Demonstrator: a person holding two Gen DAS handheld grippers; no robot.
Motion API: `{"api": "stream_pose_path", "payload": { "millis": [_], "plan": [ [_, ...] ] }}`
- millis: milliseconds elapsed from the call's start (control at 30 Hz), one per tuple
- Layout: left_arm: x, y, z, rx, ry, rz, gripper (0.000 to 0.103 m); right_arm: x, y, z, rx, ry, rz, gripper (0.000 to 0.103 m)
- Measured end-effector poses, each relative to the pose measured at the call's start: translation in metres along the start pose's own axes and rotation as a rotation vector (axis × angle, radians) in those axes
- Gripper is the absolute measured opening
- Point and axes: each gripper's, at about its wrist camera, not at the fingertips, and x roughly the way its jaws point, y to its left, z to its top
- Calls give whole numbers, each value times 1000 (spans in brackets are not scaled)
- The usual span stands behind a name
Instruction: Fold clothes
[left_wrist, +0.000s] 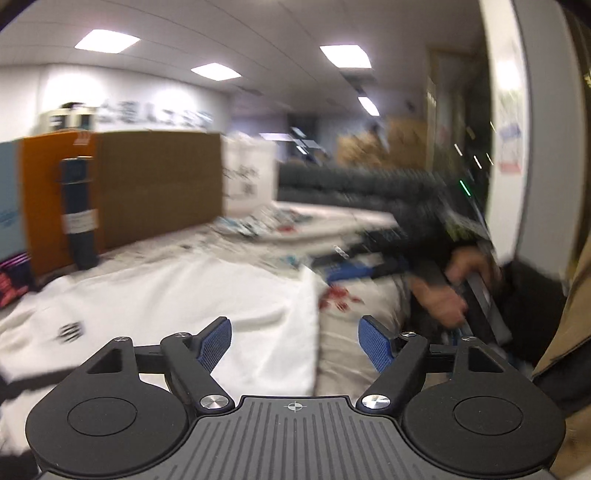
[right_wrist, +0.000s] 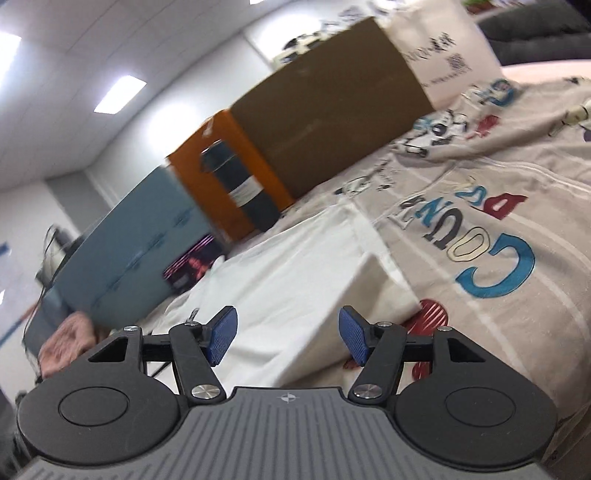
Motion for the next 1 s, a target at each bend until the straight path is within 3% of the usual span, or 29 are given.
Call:
{"api": "stream_pose_path", "payload": {
  "millis": [100,133,167,200,300,400,533,667,733,767,900,1000],
  "plan": [
    [19,-6,-3,40,59,-28,77,12,2,1,-4,28,-119,55],
    [24,-7,-5,39,76,-34,77,15,1,0,-3,43,-156,48],
    [27,-7,-7,40,88,-36,77,14,-2,-2,4,52,-168,27],
    [29,-6,-9,39,96,-37,77,11,-4,-4,8,50,-161,13],
    [32,-2,-9,27,108,-47,77,-7,-6,-9,4,18,-144,3],
    [38,2,-10,16,124,-65,77,-36,-4,-17,1,-25,-157,2],
    [50,-1,-17,18,180,-123,77,-50,-11,-36,-28,-10,-260,2],
    [53,-5,-24,34,218,-180,77,-66,-19,-39,-36,-20,-254,4],
    [51,-3,-23,24,208,-201,77,-73,-16,-26,-90,-80,-263,19],
    [48,1,-22,11,190,-207,77,-72,-14,-16,-117,-103,-261,32],
    [39,22,-14,-37,113,-114,78,-41,-3,30,-214,-114,-201,43],
    [34,42,-10,-90,65,-27,78,6,5,69,-267,-71,-142,49]
  ]
}}
